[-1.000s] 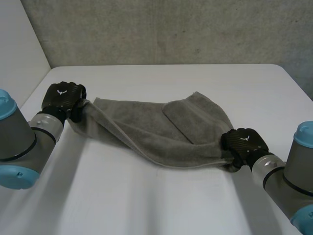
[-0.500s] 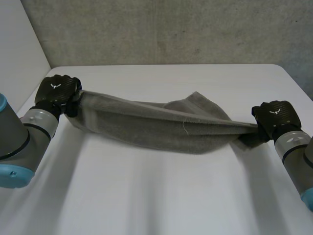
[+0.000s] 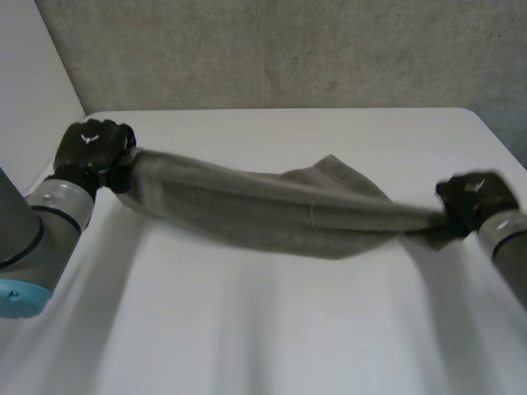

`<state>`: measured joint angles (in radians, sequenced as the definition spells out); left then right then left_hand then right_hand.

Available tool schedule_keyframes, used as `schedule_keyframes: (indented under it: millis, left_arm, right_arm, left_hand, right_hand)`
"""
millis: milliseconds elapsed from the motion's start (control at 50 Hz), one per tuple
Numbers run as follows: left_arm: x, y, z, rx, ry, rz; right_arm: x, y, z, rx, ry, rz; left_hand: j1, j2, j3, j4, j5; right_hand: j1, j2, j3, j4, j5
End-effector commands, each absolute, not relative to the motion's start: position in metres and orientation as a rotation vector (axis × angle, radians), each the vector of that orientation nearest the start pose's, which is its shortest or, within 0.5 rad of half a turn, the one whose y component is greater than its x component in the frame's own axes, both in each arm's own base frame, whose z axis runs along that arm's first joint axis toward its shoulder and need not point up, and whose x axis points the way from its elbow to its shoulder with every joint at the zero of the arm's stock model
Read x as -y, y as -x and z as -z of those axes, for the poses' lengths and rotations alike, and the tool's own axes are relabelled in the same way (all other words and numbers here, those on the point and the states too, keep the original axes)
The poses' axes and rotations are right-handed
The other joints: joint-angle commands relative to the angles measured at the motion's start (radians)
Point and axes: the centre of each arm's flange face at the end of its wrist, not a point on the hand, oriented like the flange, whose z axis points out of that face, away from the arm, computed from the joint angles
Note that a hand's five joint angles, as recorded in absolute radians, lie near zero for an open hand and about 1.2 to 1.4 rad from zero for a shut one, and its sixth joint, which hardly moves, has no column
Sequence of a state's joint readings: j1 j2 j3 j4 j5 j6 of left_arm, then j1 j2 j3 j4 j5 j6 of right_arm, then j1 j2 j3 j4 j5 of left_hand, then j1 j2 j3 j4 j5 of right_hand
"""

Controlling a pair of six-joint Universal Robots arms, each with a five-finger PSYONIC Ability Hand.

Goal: Fold the towel.

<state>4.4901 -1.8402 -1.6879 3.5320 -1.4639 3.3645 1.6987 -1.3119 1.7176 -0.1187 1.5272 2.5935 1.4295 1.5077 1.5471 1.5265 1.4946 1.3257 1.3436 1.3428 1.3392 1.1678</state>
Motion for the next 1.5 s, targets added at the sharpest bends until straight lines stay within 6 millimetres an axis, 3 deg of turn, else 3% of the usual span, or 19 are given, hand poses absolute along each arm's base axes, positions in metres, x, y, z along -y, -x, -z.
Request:
schedule_keyframes:
  millis: [20,180,320,420,560,680,740,780,800,840,880,900,1000,1060,1180,1280,1340,1380,1500]
  left_arm:
    - [0.305,0.212,-0.269,-2.025,-0.578,2.428]
    - [0.282,0.205,-0.327,-1.870,-0.471,2.644]
    - [0.270,0.202,-0.347,-1.837,-0.467,2.678]
    - [0.282,0.206,-0.329,-1.976,-0.501,2.569]
    - [0.329,0.223,-0.259,-2.196,-0.704,2.189]
    - [0.351,0.245,-0.236,-2.182,-0.847,2.096]
    - [0.370,0.251,-0.239,-2.116,-0.847,2.134]
    - [0.390,0.257,-0.266,-1.975,-0.791,2.280]
    - [0.390,0.257,-0.266,-1.974,-0.791,2.281]
    - [0.397,0.259,-0.285,-1.871,-0.755,2.370]
    - [0.403,0.264,-0.321,-1.682,-0.667,2.556]
    - [0.403,0.264,-0.321,-1.681,-0.667,2.557]
    - [0.392,0.252,-0.390,-1.449,-0.424,2.874]
    - [0.390,0.251,-0.391,-1.479,-0.399,2.897]
    - [0.391,0.247,-0.346,-1.787,-0.478,2.751]
    - [0.373,0.249,-0.265,-2.145,-0.639,2.505]
    - [0.366,0.247,-0.245,-2.224,-0.660,2.438]
    - [0.354,0.244,-0.211,-2.348,-0.687,2.304]
    - [0.335,0.237,-0.179,-2.410,-0.777,2.133]
  right_arm:
    - [0.296,-0.174,-0.296,-2.249,0.897,2.442]
    - [0.269,-0.180,-0.368,-2.047,1.029,2.568]
    - [0.267,-0.176,-0.376,-2.166,1.333,2.421]
    - [0.287,-0.177,-0.351,-2.289,1.564,2.222]
    - [0.311,-0.203,-0.300,-2.263,1.789,1.987]
    - [0.338,-0.217,-0.280,-2.221,1.807,2.003]
    - [0.361,-0.229,-0.283,-2.122,1.770,2.183]
    - [0.385,-0.239,-0.304,-1.945,1.653,2.509]
    - [0.385,-0.239,-0.304,-1.944,1.653,2.510]
    - [0.402,-0.245,-0.339,-1.684,1.410,2.903]
    - [0.407,-0.246,-0.354,-1.565,1.264,3.047]
    - [0.407,-0.246,-0.354,-1.563,1.263,3.048]
    - [0.393,-0.242,-0.391,-1.341,1.045,3.157]
    - [0.387,-0.243,-0.393,-1.333,1.049,3.122]
    - [0.374,-0.242,-0.351,-1.595,1.235,2.750]
    - [0.351,-0.239,-0.292,-1.902,1.395,2.291]
    - [0.346,-0.237,-0.276,-1.979,1.412,2.182]
    - [0.334,-0.233,-0.248,-2.096,1.454,1.995]
    - [0.317,-0.227,-0.214,-2.191,1.544,1.808]
  left_hand:
    - [-0.033,-0.111,-0.151,-0.130,-0.273]
    - [-0.033,-0.111,-0.151,-0.130,-0.273]
    - [-0.033,-0.111,-0.151,-0.130,-0.273]
    - [-0.033,-0.111,-0.151,-0.130,-0.273]
    - [-0.033,-0.111,-0.151,-0.130,-0.273]
    - [-0.033,-0.111,-0.151,-0.130,-0.273]
    - [-0.033,-0.111,-0.151,-0.130,-0.273]
    - [-0.033,-0.111,-0.151,-0.130,-0.273]
    - [-0.033,-0.111,-0.151,-0.130,-0.273]
    - [-0.033,-0.111,-0.151,-0.130,-0.273]
    - [-0.033,-0.111,-0.151,-0.130,-0.273]
    - [-0.033,-0.111,-0.151,-0.130,-0.273]
    - [-0.033,-0.111,-0.151,-0.130,-0.273]
    - [-0.033,-0.111,-0.151,-0.130,-0.273]
    - [-0.033,-0.111,-0.151,-0.130,-0.273]
    - [-0.033,-0.111,-0.151,-0.130,-0.273]
    - [-0.033,-0.111,-0.151,-0.130,-0.273]
    - [-0.033,-0.111,-0.151,-0.130,-0.273]
    - [-0.033,-0.111,-0.151,-0.130,-0.273]
  right_hand:
    - [0.071,0.053,0.054,0.057,0.054]
    - [0.071,0.053,0.054,0.057,0.054]
    - [0.071,0.053,0.054,0.057,0.054]
    - [0.071,0.053,0.054,0.057,0.054]
    - [0.071,0.053,0.054,0.057,0.054]
    - [0.071,0.053,0.054,0.057,0.054]
    - [0.071,0.053,0.054,0.057,0.054]
    - [0.071,0.053,0.054,0.057,0.054]
    - [0.071,0.053,0.054,0.057,0.054]
    - [0.071,0.053,0.054,0.057,0.054]
    - [0.071,0.053,0.054,0.057,0.054]
    - [0.071,0.053,0.054,0.057,0.054]
    - [0.071,0.053,0.054,0.057,0.054]
    - [0.071,0.053,0.054,0.057,0.054]
    - [0.071,0.053,0.054,0.057,0.054]
    - [0.071,0.053,0.054,0.057,0.054]
    - [0.071,0.053,0.054,0.057,0.054]
    - [0.071,0.053,0.054,0.057,0.054]
    - [0.071,0.053,0.054,0.057,0.054]
